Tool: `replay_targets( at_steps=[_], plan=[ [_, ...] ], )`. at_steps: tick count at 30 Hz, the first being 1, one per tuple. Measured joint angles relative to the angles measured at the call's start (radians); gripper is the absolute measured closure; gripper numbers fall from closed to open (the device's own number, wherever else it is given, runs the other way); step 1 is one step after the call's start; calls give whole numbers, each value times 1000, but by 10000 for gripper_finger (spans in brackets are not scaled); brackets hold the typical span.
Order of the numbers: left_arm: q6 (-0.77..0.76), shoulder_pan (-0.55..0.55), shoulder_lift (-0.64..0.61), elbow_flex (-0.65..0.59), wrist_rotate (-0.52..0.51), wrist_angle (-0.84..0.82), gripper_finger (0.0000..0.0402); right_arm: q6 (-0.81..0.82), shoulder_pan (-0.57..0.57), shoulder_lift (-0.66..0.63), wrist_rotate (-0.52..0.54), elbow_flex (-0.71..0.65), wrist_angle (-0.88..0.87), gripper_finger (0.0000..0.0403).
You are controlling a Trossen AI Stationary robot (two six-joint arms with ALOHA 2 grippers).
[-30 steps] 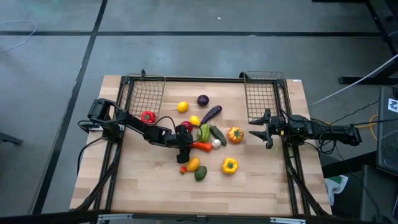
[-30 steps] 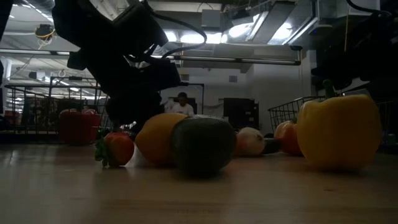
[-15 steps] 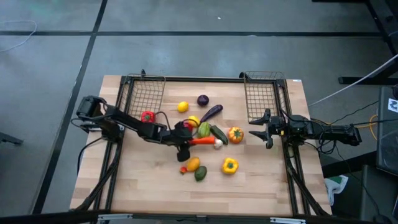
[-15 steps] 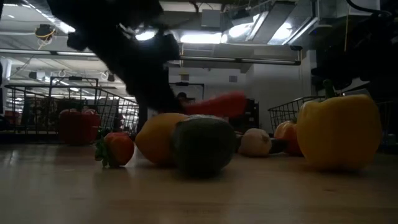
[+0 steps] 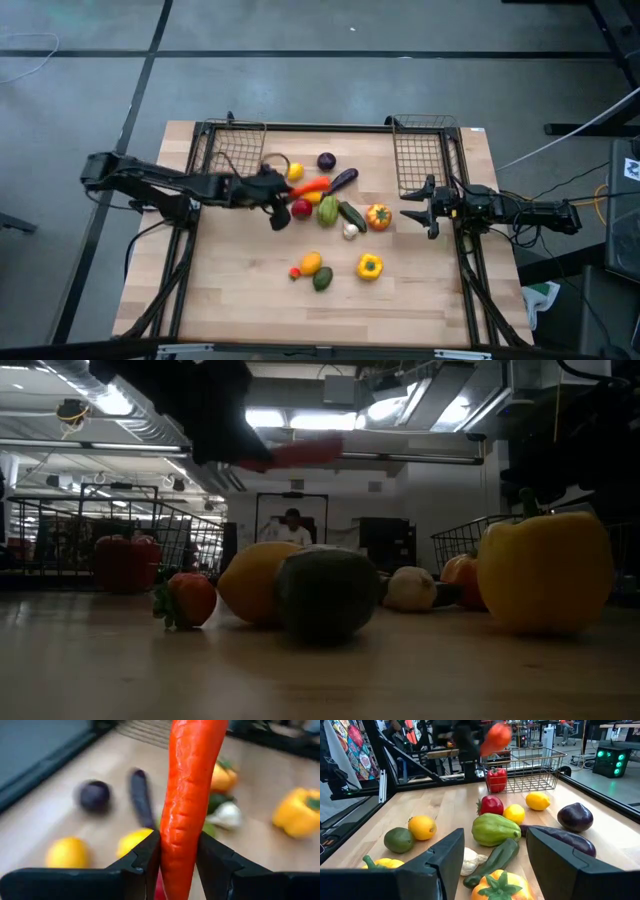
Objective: Sort produce into baskets
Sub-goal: Put the orange carrot into the left gold wire basket
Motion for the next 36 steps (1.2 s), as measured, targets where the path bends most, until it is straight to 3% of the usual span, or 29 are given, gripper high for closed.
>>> replay_targets(
  at_steps=[8,16,25,36],
  plan=[
    [-16,104,-198,0,-159,-200,291,0,0,0,0,0,0,189],
    [-49,214,-312,0,-215,-403,290,0,0,0,0,0,-1,189],
    [-173,312,-318,0,-217,-683,290,0,0,0,0,0,-1,189],
    [-307,369,-317,-34,-204,-874,290,0,0,0,0,0,-2,189]
  ],
)
